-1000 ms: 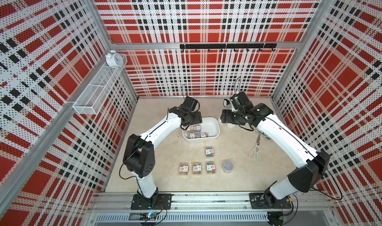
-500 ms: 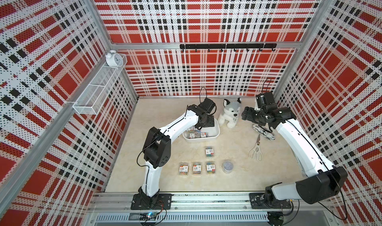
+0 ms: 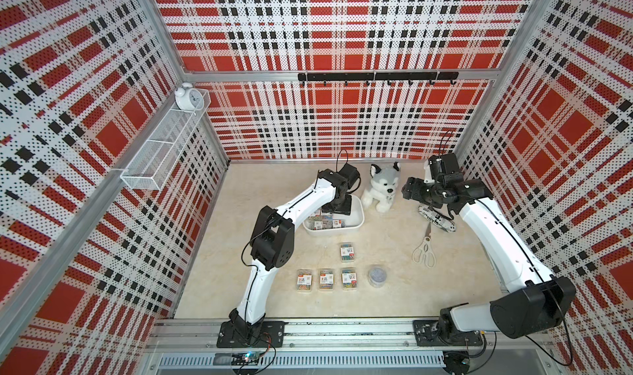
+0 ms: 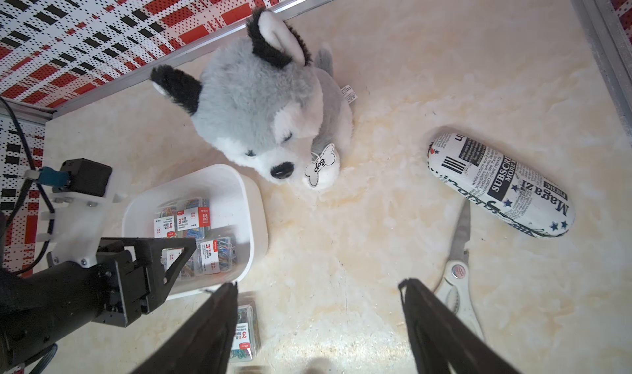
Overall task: Take the paper clips out of the storage box
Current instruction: Pick up the boxed paper clips from the storage box.
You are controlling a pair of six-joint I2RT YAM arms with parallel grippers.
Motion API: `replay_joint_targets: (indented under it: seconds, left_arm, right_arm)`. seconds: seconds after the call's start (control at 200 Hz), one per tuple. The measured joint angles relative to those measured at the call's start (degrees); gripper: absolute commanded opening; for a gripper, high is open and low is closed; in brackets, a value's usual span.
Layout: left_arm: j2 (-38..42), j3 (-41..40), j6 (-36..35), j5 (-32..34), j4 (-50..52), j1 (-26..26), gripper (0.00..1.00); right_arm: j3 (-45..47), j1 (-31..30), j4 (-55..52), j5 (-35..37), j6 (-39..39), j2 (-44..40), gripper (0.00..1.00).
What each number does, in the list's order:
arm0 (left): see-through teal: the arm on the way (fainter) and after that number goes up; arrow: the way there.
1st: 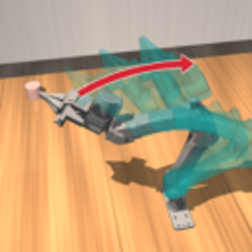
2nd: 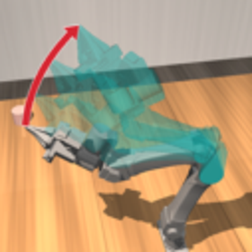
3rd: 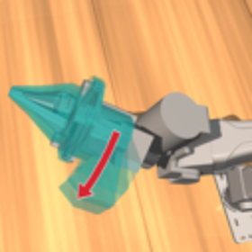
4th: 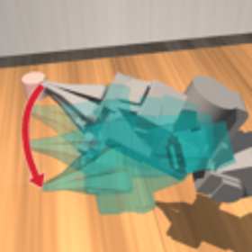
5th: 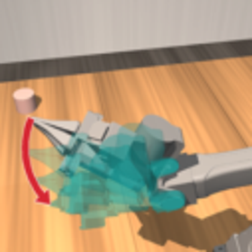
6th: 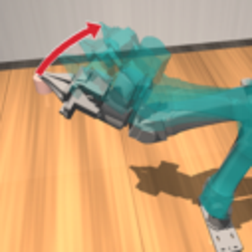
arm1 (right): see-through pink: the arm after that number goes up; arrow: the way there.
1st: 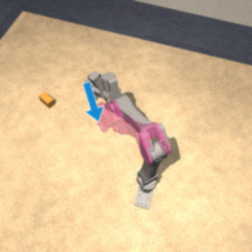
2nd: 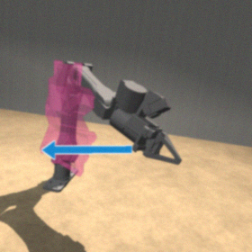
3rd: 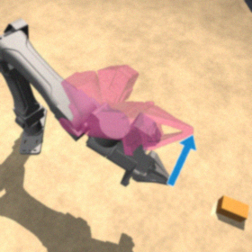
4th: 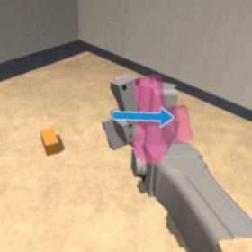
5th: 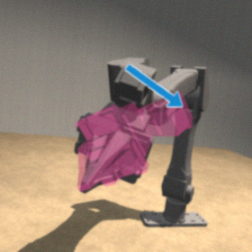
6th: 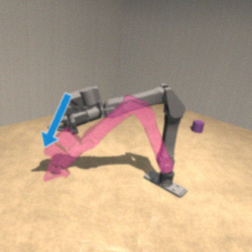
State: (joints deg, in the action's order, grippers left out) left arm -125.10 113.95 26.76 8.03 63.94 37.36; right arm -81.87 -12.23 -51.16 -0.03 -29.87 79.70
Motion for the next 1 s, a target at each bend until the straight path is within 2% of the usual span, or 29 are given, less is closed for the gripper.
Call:
replay_joint_targets:
  seconds: [0.256,0.546,0.997]
  left_arm:
    - [-0.2,-1.0,2.0,-0.4,-0.6,-2.4,0.72]
    - [-0.3,-7.6,5.9,-4.6,-4.6,-5.2,0.73]
    - [-1.3,-8.0,7.1,-6.7,-8.2,-6.8,0.73]
  right_arm:
    - [0.1,0.0,0.0,-0.8,0.0,0.0,0.80]
    - [0.1,0.0,0.0,-1.3,0.0,0.0,0.80]
    - [0.0,0.0,0.1,-1.4,0.0,1.0,0.80]
